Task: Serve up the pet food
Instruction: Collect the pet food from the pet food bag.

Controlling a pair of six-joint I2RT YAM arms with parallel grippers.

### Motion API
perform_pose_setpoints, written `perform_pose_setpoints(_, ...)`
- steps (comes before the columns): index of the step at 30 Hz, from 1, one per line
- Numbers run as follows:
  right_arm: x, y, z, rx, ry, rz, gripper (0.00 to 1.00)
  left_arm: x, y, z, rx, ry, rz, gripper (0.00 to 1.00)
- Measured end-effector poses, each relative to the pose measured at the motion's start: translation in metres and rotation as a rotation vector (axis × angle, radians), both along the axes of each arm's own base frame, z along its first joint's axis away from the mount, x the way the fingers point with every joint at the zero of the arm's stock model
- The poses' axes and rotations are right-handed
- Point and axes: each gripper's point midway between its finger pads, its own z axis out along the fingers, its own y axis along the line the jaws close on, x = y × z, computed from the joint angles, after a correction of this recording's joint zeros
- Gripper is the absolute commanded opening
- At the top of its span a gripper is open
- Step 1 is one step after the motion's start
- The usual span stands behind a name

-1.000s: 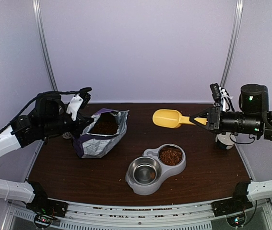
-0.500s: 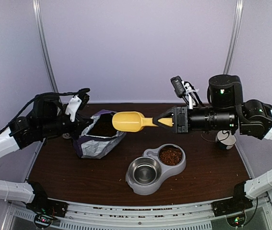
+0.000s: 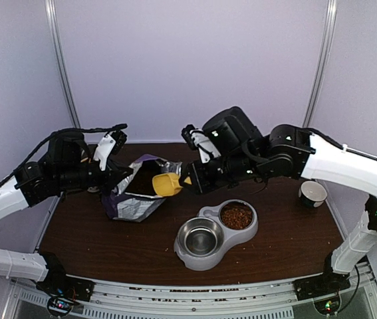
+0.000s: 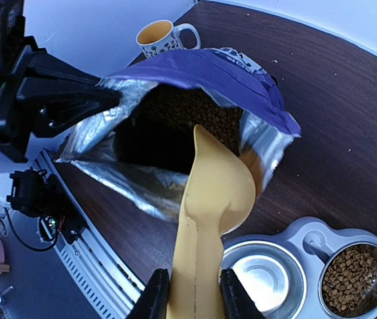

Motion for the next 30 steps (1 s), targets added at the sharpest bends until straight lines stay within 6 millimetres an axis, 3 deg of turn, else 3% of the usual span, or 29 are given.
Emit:
perform_pose_setpoints(10, 0.048, 0.042, -0.022, -0.173, -0.056, -0.134, 0.00, -0.004, -0.013, -0.008, -0.006, 0.033, -0.056, 0.00)
perform_pose_setpoints(17, 0.064, 0.046, -0.075, -0.282, -0.025, -0.158, 0.00, -0.007, -0.027, -0.015, -0.004, 0.049, -0.101, 0.00)
perform_pose_setpoints(21, 0.081, 0.062, -0.117, -0.311, 0.001, -0.168, 0.00, -0.010, -0.031, -0.018, -0.002, 0.060, -0.119, 0.00)
perform_pose_setpoints(23, 0.084, 0.071, -0.127, -0.291, 0.017, -0.165, 0.00, -0.012, -0.033, -0.024, 0.010, 0.077, -0.127, 0.00)
perform_pose_setpoints(30, 0.085, 0.076, -0.124, -0.207, 0.070, -0.126, 0.00, -0.010, -0.036, -0.025, 0.007, 0.080, -0.135, 0.00)
